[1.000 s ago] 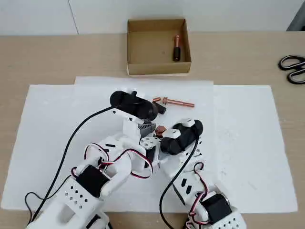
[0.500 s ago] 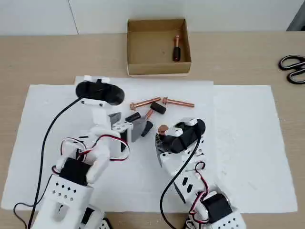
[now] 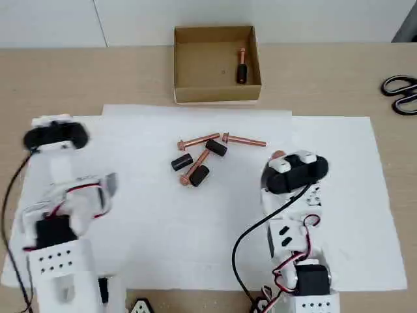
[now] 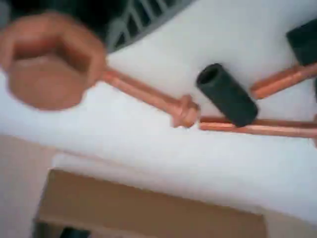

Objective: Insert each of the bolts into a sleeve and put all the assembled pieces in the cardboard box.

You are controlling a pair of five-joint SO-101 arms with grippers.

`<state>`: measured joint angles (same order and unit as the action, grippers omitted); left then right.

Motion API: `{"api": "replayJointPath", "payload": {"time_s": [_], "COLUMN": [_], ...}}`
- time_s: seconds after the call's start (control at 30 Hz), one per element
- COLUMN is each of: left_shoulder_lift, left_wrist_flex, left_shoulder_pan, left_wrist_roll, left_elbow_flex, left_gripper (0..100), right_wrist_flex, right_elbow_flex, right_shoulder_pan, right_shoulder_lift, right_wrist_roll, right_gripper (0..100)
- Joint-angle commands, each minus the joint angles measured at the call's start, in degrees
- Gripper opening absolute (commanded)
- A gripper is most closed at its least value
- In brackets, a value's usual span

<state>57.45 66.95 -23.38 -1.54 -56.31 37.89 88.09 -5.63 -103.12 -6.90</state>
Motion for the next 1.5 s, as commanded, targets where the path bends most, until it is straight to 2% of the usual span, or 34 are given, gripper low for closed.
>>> {"api": "replayJointPath", "payload": {"time_s": [0.0, 0.1, 0.23, 0.33, 0.47, 0.6, 0.77, 0.93, 1.13, 1.33, 1.47], "left_shoulder_lift": [0.5, 0.2, 0.4, 0.4, 0.2, 0.1, 0.5, 0.5, 0.5, 0.5, 0.6], "left_wrist_flex": [0.3, -0.6, 1.1, 4.9, 14.1, 24.5, 30.9, 32.0, 32.1, 32.9, 33.4], "left_shoulder_pan": [-15.2, -19.9, -21.2, -21.2, -21.1, -21.1, -22.7, -32.4, -44.0, -43.0, -42.7], "left_wrist_roll": [6.4, 9.0, 13.1, 13.7, 13.5, 13.9, 13.5, 13.5, 13.8, 13.5, 13.5], "left_elbow_flex": [3.5, 2.9, 2.2, 5.9, 18.4, 30.5, 38.7, 42.3, 42.4, 44.4, 44.5], "left_gripper": [24, 24, 24, 24, 24, 24, 24, 24, 24, 24, 24], "right_wrist_flex": [4.1, 9.8, 10.8, 10.0, 5.7, -1.7, -15.3, -30.4, -44.8, -54.9, -55.7], "right_elbow_flex": [-13.0, -21.0, -29.8, -36.2, -43.3, -47.2, -47.6, -47.8, -47.8, -49.1, -55.0], "right_shoulder_pan": [4.1, 7.5, 10.6, 9.5, 7.0, 4.2, -1.0, -5.6, -7.2, -7.3, -7.0], "right_shoulder_lift": [0.1, 4.1, 12.4, 19.4, 29.6, 40.5, 54.9, 69.2, 80.9, 88.0, 93.3], "right_wrist_roll": [-2.5, -2.6, -2.5, -2.4, -2.4, 0.4, 3.3, 3.3, 3.3, 2.9, 3.1], "right_gripper": [0.3, 0.3, 0.3, 0.3, 0.3, 0.3, 0.3, 0.3, 0.3, 0.3, 0.3]}}
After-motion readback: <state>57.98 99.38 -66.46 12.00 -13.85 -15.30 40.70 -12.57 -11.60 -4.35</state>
